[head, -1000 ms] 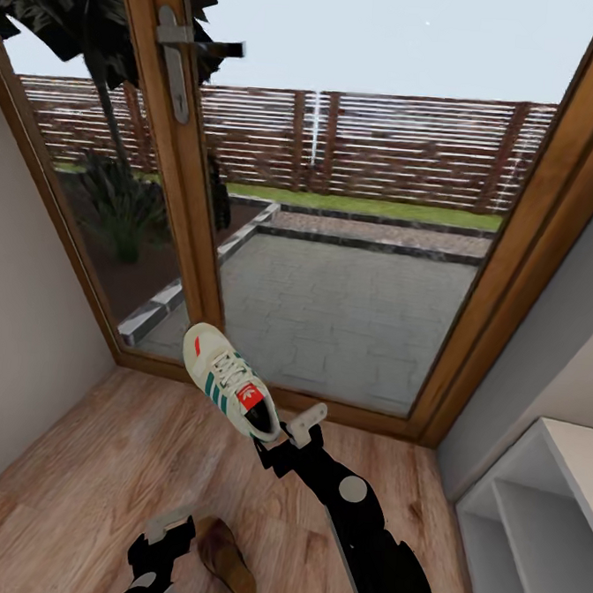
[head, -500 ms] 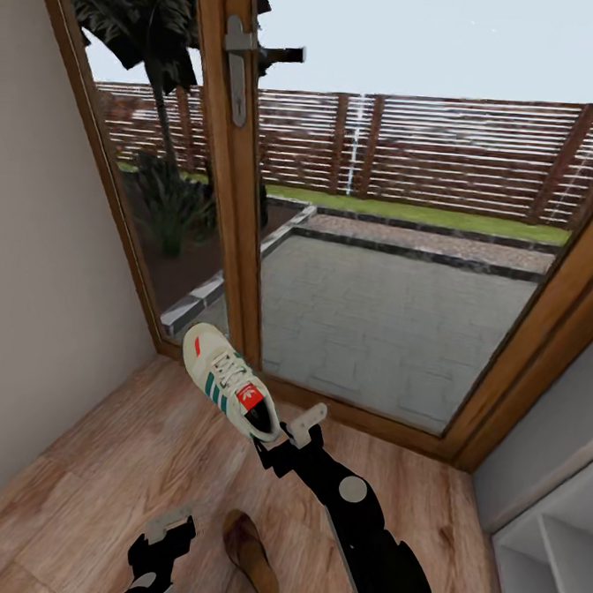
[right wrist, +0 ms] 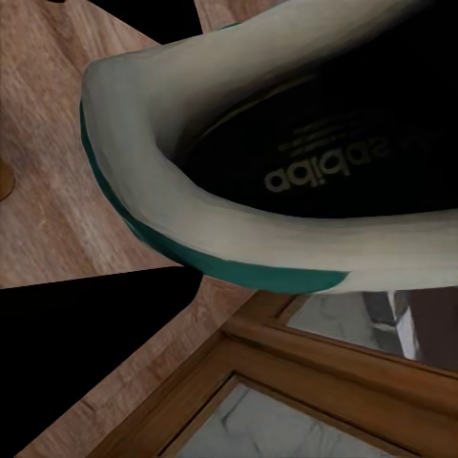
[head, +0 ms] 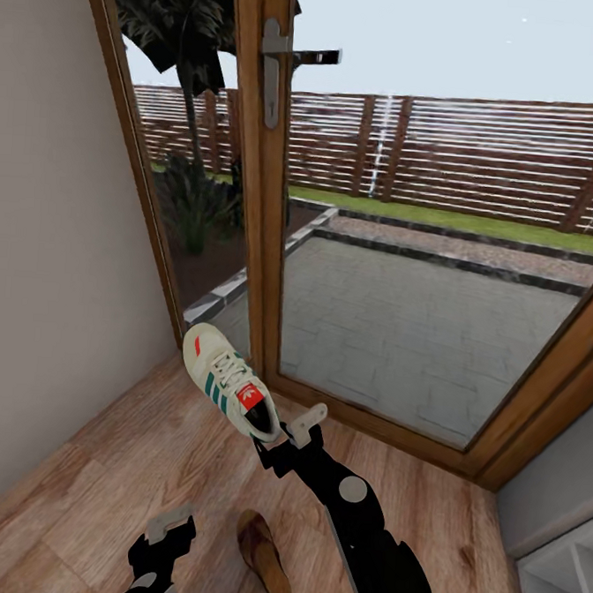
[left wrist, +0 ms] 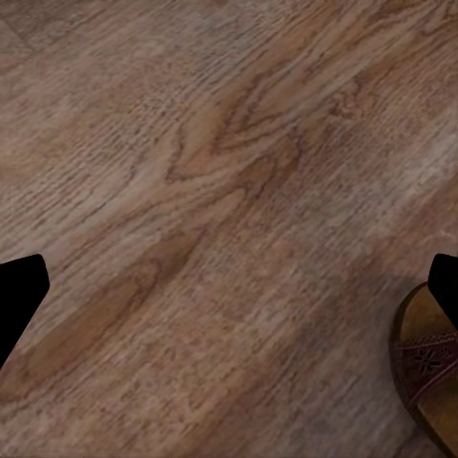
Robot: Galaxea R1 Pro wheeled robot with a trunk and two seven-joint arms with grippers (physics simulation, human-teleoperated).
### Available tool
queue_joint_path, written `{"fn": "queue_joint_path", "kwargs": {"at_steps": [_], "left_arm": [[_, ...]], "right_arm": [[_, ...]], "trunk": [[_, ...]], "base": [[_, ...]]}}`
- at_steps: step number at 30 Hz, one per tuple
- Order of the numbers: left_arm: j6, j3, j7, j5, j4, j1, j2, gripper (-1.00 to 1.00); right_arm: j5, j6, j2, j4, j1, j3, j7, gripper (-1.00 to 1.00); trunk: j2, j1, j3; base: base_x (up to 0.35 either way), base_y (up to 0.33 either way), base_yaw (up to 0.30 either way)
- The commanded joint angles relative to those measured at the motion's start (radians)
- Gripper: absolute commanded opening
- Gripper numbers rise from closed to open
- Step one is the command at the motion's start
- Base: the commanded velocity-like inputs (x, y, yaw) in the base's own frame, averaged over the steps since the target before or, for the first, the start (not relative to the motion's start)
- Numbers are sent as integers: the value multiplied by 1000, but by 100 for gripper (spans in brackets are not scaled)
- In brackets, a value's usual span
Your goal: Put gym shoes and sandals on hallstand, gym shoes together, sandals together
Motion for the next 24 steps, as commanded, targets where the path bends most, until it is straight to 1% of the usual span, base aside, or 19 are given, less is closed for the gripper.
{"fn": "queue_joint_path", "kwargs": {"at_steps": [1,4,12,24], "left_arm": [[-3,1,2,1,0,-1,0,100],[-3,1,2,0,0,-1,0,100],[-4,2,2,1,1,-1,0,100],[-3,2,2,1,1,-1,1,100]], "right_arm": [[8,5,0,-2,0,-1,7,-100],[8,5,0,-1,-1,-1,7,-100],[9,5,0,-1,0,-1,7,-100],[10,5,0,-1,0,-1,7,-100]], "trunk": [[0,0,-1],[0,0,-1],[0,0,-1],[0,0,-1]], "base": [[1,0,10],[24,-75,2],[52,-172,0],[6,-22,0]]}}
